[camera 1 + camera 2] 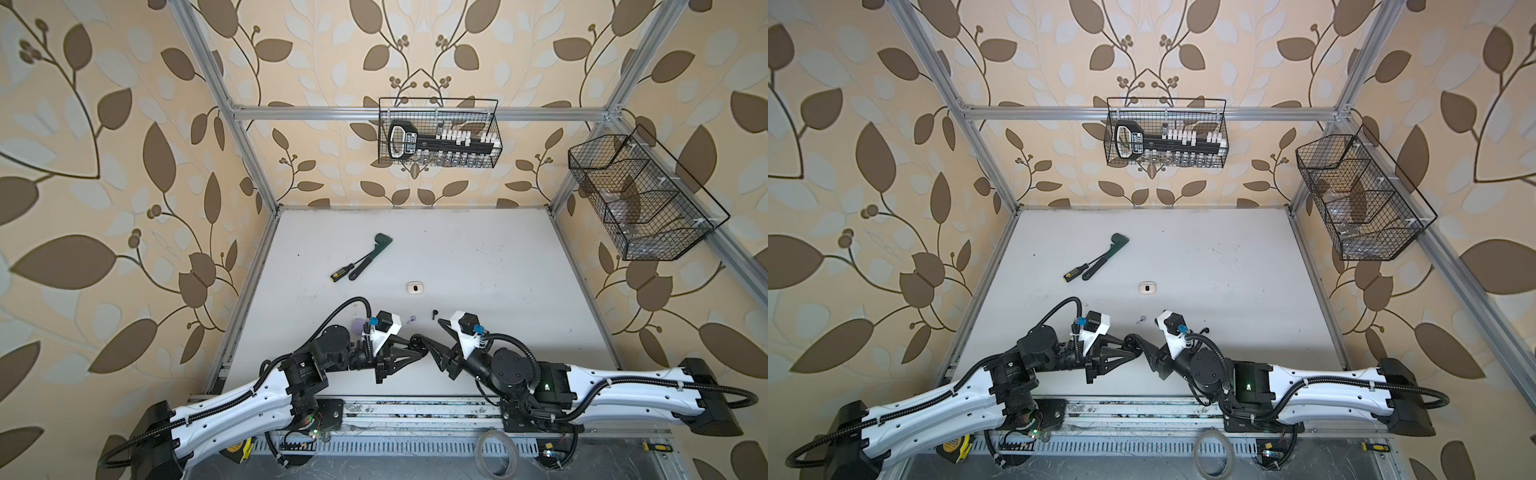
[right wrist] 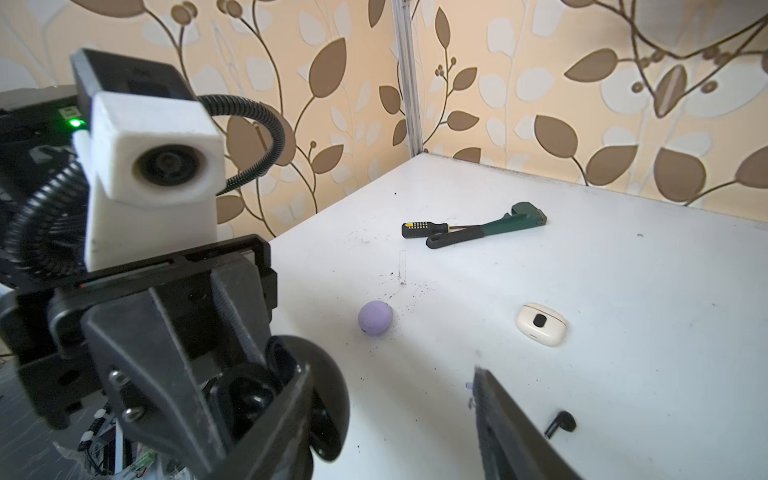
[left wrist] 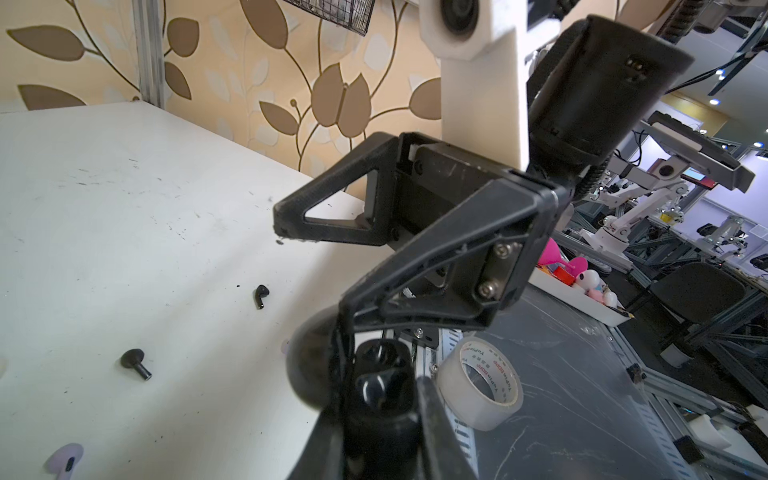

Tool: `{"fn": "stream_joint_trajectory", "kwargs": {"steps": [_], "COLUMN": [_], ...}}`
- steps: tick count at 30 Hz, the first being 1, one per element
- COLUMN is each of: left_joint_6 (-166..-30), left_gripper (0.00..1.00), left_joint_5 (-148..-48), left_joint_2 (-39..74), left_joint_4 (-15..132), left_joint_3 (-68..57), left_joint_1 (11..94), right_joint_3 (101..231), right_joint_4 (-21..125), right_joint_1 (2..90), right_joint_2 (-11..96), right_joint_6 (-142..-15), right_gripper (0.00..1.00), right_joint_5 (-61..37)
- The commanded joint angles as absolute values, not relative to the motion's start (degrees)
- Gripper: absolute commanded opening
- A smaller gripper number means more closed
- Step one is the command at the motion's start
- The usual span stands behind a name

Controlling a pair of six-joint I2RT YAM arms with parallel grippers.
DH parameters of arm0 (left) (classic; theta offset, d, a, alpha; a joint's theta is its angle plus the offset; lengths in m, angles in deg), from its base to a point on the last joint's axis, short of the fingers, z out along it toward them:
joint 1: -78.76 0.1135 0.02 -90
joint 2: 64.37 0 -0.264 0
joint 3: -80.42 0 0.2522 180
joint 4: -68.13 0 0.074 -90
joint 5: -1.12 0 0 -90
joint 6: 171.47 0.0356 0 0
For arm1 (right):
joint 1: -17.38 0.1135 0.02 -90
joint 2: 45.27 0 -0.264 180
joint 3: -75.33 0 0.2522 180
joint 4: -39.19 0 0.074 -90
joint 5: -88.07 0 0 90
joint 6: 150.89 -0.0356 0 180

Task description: Insert the wireless bluetooth earbuds into the charging case

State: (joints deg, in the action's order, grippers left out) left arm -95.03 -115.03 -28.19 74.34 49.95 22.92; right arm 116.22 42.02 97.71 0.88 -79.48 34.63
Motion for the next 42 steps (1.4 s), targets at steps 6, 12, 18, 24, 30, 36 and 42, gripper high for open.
{"fn": "stream_joint_trajectory", "kwargs": {"steps": [6, 12, 18, 24, 30, 36, 42], "left_joint_6": [-91.81, -90.95, -91.8, -92.6, -93.07, -93.16, -93.18], "left_gripper": [0.0, 0.0, 0.0, 0.0, 0.0, 0.0, 0.0], "left_joint_5": [-112.79, -112.94, -113.9, -114.11, -114.11, -114.37, -114.77], "left_joint_2": [-34.07, -34.84, -35.41, -36.8, -38.2, -38.14, -37.48], "left_joint_4": [79.47, 79.98, 79.68, 79.2, 78.5, 78.59, 78.82], "left_joint_3": [53.66, 54.72, 54.7, 54.97, 55.06, 55.1, 55.06], "left_joint_1": [22.24, 22.25, 22.29, 22.27, 22.24, 22.24, 22.24], "right_joint_3": [120.76, 123.67, 125.56, 122.75, 118.25, 115.16, 115.04], "right_joint_4": [61.53, 81.58, 97.67, 96.02, 91.59, 82.98, 83.08], "right_joint_1": [96.15, 93.22, 80.11, 63.95, 53.87, 42.23, 29.95], "right_joint_2": [-6.73, -10.0, -8.81, -6.59, -9.23, -5.88, 5.35], "right_joint_6": [-92.59, -108.48, -122.7, -121.99, -125.19, -114.34, -99.08], "right_gripper": [0.64, 0.67, 0.69, 0.79, 1.0, 1.0, 1.0], "right_joint_5": [41.91, 49.75, 41.5, 24.36, 14.79, -4.32, -13.53]}}
